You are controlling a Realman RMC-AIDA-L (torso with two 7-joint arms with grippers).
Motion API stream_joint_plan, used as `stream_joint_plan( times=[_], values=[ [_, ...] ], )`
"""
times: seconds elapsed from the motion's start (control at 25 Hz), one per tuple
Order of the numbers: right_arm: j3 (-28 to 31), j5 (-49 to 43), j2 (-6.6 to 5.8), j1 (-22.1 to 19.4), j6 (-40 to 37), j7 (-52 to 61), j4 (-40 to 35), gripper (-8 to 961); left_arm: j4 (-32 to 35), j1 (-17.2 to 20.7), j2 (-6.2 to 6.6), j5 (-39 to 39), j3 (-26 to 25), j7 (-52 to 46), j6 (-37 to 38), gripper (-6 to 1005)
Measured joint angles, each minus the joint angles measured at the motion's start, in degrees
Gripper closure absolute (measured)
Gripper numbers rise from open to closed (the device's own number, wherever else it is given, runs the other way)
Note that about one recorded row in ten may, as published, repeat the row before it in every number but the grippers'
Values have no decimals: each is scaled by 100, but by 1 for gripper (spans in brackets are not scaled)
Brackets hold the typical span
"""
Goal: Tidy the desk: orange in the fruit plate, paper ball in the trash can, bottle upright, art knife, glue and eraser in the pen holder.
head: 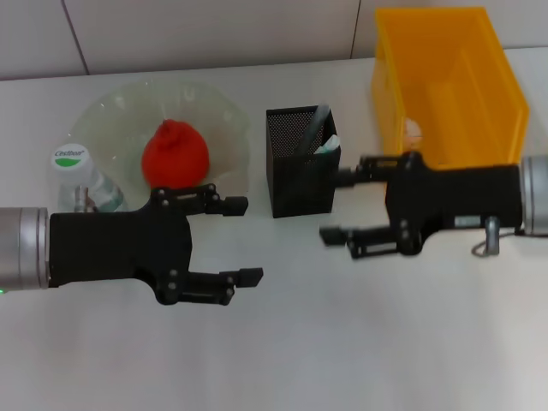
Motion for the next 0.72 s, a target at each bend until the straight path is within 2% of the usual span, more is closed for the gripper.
stream_joint_plan(
  times=[0.32,0.72],
  values=[
    [-860,-304,9,-446,-84,246,-728,187,23,82,76,190,-143,-88,10,186],
    [-871,-442,6,-705,-217,393,-1047,187,39,130,99,312,-223,-83,84,186]
  ],
)
